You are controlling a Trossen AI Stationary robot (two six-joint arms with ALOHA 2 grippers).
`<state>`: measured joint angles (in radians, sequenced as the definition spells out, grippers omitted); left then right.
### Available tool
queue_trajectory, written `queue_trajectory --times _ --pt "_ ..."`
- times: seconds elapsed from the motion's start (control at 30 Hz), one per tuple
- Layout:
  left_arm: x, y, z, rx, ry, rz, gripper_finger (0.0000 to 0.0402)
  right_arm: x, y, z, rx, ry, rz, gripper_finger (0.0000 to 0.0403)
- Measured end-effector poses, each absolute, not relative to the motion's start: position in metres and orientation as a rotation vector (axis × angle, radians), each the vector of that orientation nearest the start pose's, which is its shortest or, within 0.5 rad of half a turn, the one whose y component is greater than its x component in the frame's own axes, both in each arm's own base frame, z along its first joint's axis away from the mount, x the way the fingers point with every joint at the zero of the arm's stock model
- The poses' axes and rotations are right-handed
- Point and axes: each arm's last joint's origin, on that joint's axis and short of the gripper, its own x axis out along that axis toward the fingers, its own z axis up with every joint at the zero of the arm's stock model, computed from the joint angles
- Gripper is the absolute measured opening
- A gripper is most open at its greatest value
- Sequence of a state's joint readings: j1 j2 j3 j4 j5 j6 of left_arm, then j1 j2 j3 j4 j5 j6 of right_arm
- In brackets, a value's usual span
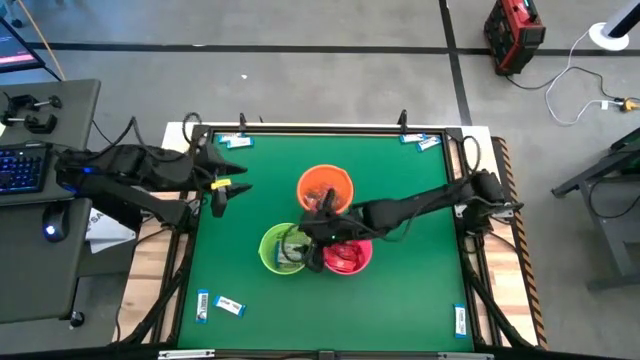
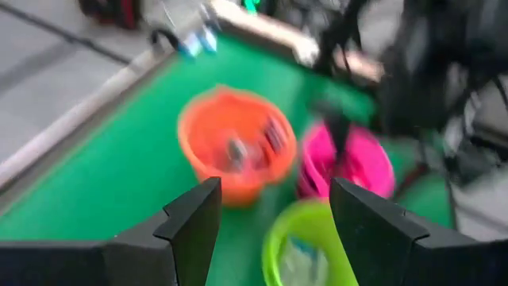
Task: Sort candy by brand, put in halloween buckets
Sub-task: Put the white chocolate bar into the green bucket
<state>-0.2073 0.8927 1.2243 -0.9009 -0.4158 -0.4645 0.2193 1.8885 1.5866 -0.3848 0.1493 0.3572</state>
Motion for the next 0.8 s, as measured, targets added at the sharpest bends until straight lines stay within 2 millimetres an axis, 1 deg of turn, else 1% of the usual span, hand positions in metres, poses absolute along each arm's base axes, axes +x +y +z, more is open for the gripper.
queue_trajectory --times 0.1,0.2,0.27,0.37,0.47,0.57,0.67,0.73,0.8 --pt "0.151 -0.031 0.383 -0.309 0.620 0.223 0.0225 0.407 0.082 0.299 0.141 0.782 -0.070 0.0267" --pt "0.161 -0.055 0.366 -0.290 0.814 0.104 0.0225 0.389 0.076 0.315 0.066 0.875 -0.105 0.0268" --pt "0.168 -0.078 0.352 -0.250 0.941 0.035 0.0225 0.373 0.072 0.323 0.032 0.927 -0.146 0.0268" --pt "0.176 -0.123 0.328 -0.138 1.107 -0.109 0.0225 0.346 0.066 0.334 0.024 0.980 -0.209 0.0268" --pt "0.174 -0.168 0.301 0.002 1.242 -0.219 0.0225 0.317 0.062 0.342 0.062 0.978 -0.270 0.0268" --pt "0.167 -0.205 0.277 0.117 1.304 -0.286 0.0225 0.289 0.061 0.348 0.130 0.934 -0.322 0.0268" --pt "0.166 -0.231 0.259 0.146 1.290 -0.346 0.0225 0.266 0.059 0.347 0.188 0.894 -0.385 0.0268" --pt "0.165 -0.243 0.245 0.148 1.272 -0.399 0.0225 0.253 0.058 0.343 0.224 0.869 -0.426 0.0268" --pt "0.165 -0.247 0.230 0.148 1.277 -0.419 0.0225 0.243 0.057 0.339 0.272 0.851 -0.455 0.0268"
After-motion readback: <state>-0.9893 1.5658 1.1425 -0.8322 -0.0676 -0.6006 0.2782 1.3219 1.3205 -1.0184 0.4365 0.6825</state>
